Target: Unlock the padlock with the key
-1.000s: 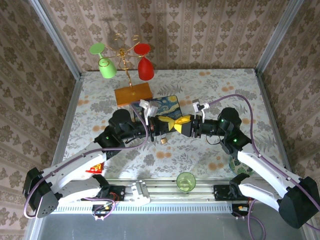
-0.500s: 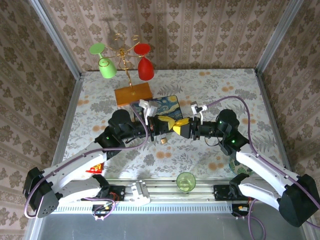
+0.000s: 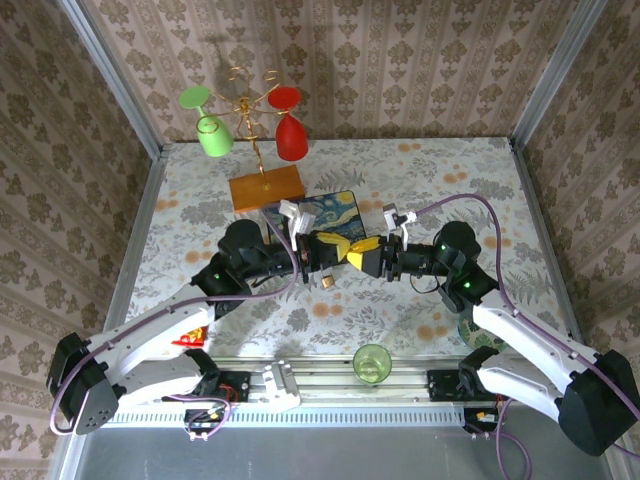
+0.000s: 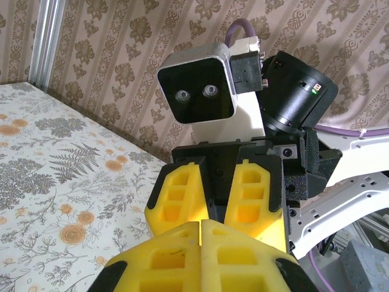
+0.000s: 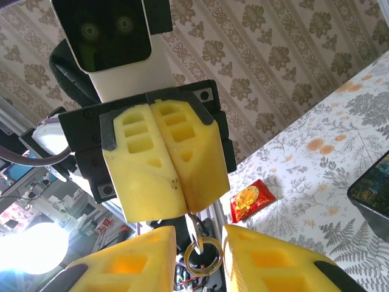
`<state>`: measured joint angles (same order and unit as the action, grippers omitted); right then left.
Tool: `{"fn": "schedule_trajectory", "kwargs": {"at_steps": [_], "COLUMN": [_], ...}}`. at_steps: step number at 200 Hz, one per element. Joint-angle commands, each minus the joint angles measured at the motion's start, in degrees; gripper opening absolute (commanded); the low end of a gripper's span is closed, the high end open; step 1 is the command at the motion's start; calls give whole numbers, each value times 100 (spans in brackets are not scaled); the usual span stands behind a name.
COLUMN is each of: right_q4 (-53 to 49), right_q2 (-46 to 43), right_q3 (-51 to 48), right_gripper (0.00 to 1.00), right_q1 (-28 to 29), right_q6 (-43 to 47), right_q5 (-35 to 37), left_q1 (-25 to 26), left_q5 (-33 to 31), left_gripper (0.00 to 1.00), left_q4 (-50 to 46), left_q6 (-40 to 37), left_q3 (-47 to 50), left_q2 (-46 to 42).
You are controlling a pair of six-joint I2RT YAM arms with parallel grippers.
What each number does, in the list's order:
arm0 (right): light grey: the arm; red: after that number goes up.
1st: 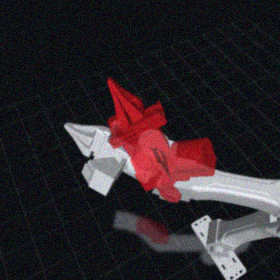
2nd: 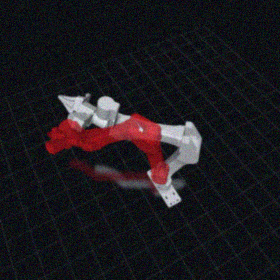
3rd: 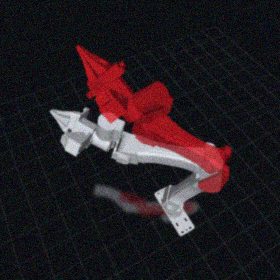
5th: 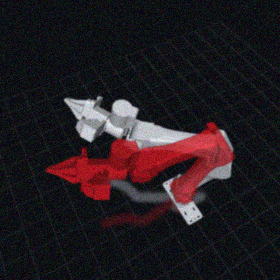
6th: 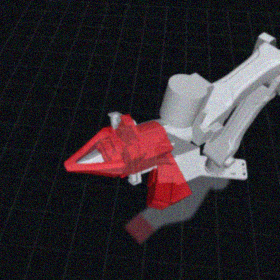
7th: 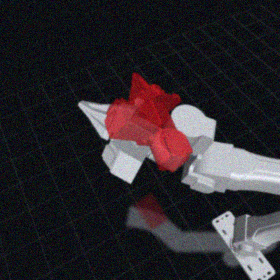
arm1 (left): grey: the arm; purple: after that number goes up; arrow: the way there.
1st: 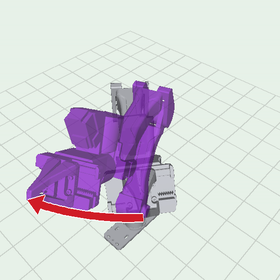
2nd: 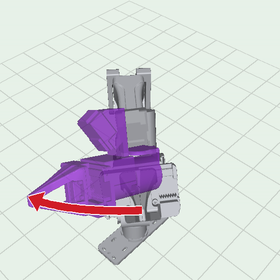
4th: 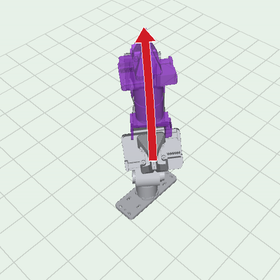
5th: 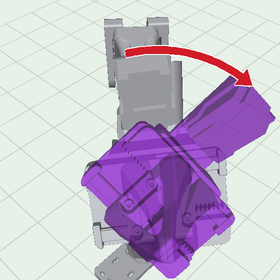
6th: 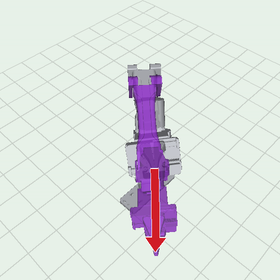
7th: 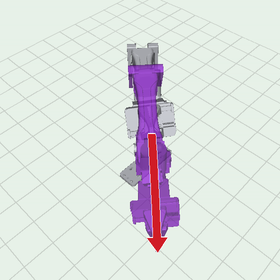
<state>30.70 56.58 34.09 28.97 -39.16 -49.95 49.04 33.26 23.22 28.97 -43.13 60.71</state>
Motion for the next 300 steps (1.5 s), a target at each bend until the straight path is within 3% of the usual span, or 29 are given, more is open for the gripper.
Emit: {"fn": "schedule_trajectory", "kwargs": {"at_steps": [1,49,124,130,137,143,149,153,196,253,300], "right_q4": [209,334,499,493,498,471,413,353,-994,-3321,-3350], "right_q2": [-54,24,91,85,73,60,35,17,-182,188,271], "right_q3": [45,39,-66,-85,-103,-113,-118,-126,-49,257,59], "right_gripper": [28,25,3,3,2,1,0,0,0,0,0], "right_q1": [3,19,40,39,38,38,38,38,21,-22,-49], "right_q6": [-16,-69,-152,-154,-146,-124,-85,-40,566,885,783], "right_q5": [14,-24,-54,-27,-6,9,64,100,811,3031,3123], "left_q1": [-34,-44,-59,-60,-54,-61,-61,-64,-126,-123,252], "left_q5": [75,44,-36,-42,-80,-171,-292,-375,-2221,-3036,-3410], "left_gripper": [0,0,0,8,25,49,92,99,100,100,100], "left_q4": [193,276,295,303,303,291,288,289,52,-1009,-765], "left_q6": [98,151,152,150,149,144,152,157,615,1826,1818], "left_q3": [72,96,182,187,206,230,258,284,631,917,1235], "left_q2": [-58,-77,-76,-77,-90,-102,-130,-171,-991,-455,194]}}
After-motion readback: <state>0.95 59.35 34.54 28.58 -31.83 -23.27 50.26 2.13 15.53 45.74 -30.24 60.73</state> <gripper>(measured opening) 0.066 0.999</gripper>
